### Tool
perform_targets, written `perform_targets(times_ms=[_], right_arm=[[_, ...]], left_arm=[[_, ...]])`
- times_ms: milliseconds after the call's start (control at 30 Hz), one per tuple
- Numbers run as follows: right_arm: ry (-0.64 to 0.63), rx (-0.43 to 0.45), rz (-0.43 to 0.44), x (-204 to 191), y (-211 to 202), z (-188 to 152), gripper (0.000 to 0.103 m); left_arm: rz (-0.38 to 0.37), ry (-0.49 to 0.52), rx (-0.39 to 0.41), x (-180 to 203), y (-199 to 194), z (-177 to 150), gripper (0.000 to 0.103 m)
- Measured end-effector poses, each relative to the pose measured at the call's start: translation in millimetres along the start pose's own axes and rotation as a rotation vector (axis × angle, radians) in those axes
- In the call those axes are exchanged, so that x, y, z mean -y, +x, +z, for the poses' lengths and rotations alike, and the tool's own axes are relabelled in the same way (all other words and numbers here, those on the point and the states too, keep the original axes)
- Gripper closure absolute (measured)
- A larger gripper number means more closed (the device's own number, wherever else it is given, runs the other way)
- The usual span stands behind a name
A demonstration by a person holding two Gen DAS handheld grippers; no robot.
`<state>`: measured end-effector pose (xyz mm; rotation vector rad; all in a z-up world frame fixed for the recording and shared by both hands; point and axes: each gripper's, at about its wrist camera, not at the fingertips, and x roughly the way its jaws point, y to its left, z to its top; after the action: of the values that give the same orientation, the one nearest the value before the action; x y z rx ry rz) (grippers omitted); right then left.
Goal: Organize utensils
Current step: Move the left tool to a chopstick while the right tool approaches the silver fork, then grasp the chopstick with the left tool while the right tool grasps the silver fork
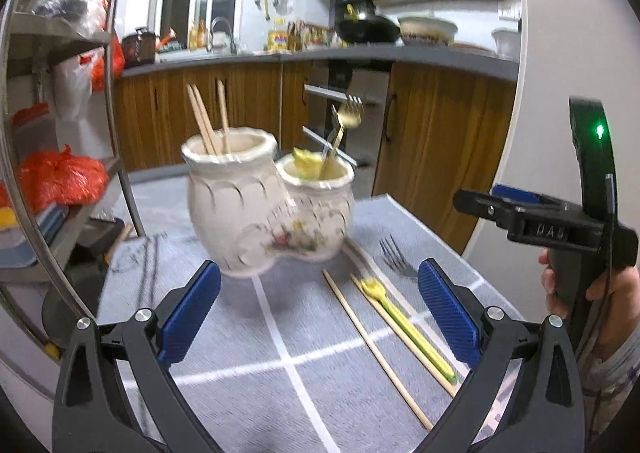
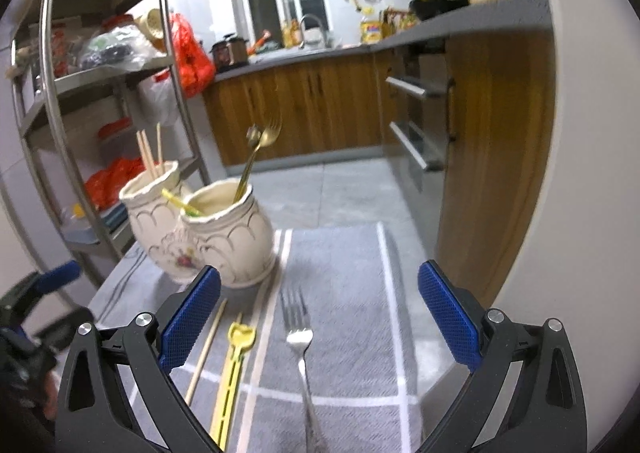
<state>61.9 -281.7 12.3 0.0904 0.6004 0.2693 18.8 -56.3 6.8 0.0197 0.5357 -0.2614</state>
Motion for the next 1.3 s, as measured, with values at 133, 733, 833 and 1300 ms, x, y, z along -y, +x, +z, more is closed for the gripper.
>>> perform_targets(times_ms=[133,733,833,1300], right_arm=[[-0.028,-0.055,-0.020,-2.8,8.3,-5.7,0.005],[-0.150,-0.262,-0.007,-12.1,51.0,-29.9,0.030],[-0.164,-0.274,0.011,-13.1,62.6,-24.5,0.042],[-0.137,-0.353,0.160,-11.1,110.3,-10.8,0.076]], left_arm=[[0.007,0.018,-0.088,10.1,18.5,-9.7,0.006],[-0.013,0.056,-0.300,30.5,55.4,-43.0,0.020],[-0.014,0.067,-0.322,32.3,58.6,-46.4,0.034],[-0.022,0.104,-0.363,47.0,80.9,-39.8,0.070]])
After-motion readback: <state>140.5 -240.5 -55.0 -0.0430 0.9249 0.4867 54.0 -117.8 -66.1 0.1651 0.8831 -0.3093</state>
